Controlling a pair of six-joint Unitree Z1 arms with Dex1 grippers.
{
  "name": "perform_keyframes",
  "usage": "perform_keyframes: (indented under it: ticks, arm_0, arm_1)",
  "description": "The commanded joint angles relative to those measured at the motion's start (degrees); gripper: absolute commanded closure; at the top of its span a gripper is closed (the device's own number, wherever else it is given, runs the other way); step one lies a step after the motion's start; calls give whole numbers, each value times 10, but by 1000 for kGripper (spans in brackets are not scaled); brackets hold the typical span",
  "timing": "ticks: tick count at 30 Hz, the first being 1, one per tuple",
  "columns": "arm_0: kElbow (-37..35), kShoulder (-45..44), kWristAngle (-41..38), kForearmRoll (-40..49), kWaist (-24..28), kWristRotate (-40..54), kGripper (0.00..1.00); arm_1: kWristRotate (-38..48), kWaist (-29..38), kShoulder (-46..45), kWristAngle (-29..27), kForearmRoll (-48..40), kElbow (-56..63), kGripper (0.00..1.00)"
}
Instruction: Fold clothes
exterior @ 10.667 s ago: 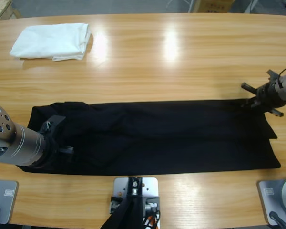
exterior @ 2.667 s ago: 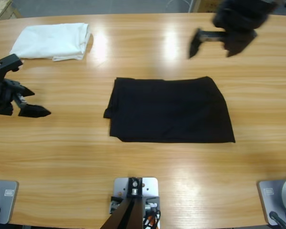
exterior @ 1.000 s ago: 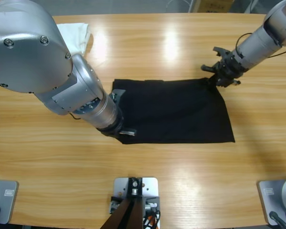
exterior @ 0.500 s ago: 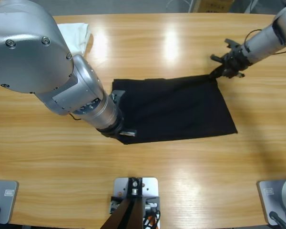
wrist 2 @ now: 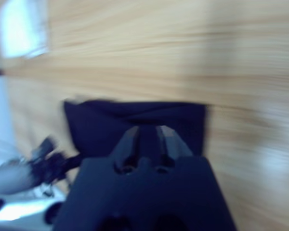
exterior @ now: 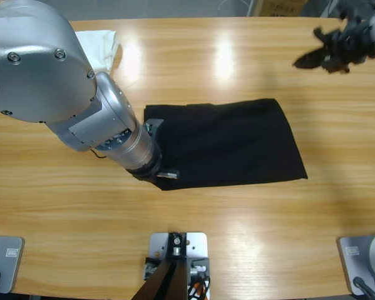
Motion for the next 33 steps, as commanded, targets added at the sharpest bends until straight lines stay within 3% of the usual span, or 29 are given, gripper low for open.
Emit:
perform_keyframes:
  ticks: [1,4,6,9,13,17,23,26,28,30,31,33]
  arm_0:
    - [24,61,-3,8,-12,-4,1000]
    - [26,60,-3,9,-11,-7,1000]
    - [27,60,-2,7,-11,-7,1000]
    - [27,62,-2,4,-11,-7,1000]
    - [27,62,-2,4,-11,-9,1000]
    - [29,60,-2,4,-11,-9,1000]
    - [29,61,-2,4,-11,-10,1000]
    - [30,60,-2,4,-11,-10,1000]
    - [30,61,-1,3,-11,-10,1000]
    - [30,62,-1,2,-11,-10,1000]
    - [30,62,-1,1,-11,-10,1000]
    - [30,62,-1,-1,-11,-10,1000]
  arm_1:
    - [43,150,51,20,-9,25,1000]
    - [98,191,34,-81,28,86,1000]
    - [112,211,4,-105,18,147,1000]
    - [122,216,-4,-113,-64,215,1000]
    - [155,213,33,-187,-68,225,1000]
    - [168,194,2,-261,-23,210,1000]
    - [224,184,20,-315,72,164,1000]
    - [219,184,-37,-336,84,164,1000]
    - [193,193,-116,-317,65,147,1000]
    - [155,209,-139,-250,37,109,1000]
    - [145,209,-101,-187,28,83,1000]
    - [118,209,-22,-129,27,50,1000]
